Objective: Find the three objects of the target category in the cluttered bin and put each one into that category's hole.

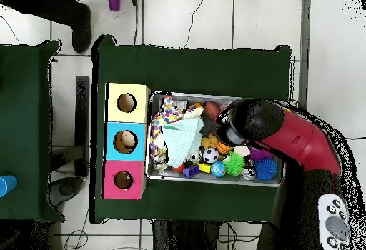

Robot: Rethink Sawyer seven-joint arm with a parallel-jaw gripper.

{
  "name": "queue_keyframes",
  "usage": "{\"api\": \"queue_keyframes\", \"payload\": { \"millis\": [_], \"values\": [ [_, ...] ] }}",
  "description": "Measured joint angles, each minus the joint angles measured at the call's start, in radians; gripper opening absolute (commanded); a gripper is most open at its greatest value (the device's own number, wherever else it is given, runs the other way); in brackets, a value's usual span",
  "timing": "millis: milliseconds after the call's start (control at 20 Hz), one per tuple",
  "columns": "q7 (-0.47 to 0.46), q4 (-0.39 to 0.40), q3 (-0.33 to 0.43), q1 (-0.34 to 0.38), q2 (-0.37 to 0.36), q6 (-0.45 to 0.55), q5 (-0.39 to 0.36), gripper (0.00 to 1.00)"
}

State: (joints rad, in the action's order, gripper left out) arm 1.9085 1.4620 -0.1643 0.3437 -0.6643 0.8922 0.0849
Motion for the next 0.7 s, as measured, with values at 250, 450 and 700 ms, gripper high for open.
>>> {"api": "queue_keyframes", "payload": {
  "millis": [250, 450, 700],
  "values": [
    [0.000, -0.023, 0.000, 0.006, 0.018, 0.000, -0.005, 1.00],
    [0.000, -0.024, 0.000, 0.005, 0.024, -0.006, -0.006, 1.00],
    [0.000, -0.027, 0.002, 0.007, 0.050, -0.045, -0.009, 1.00]
  ]
}}
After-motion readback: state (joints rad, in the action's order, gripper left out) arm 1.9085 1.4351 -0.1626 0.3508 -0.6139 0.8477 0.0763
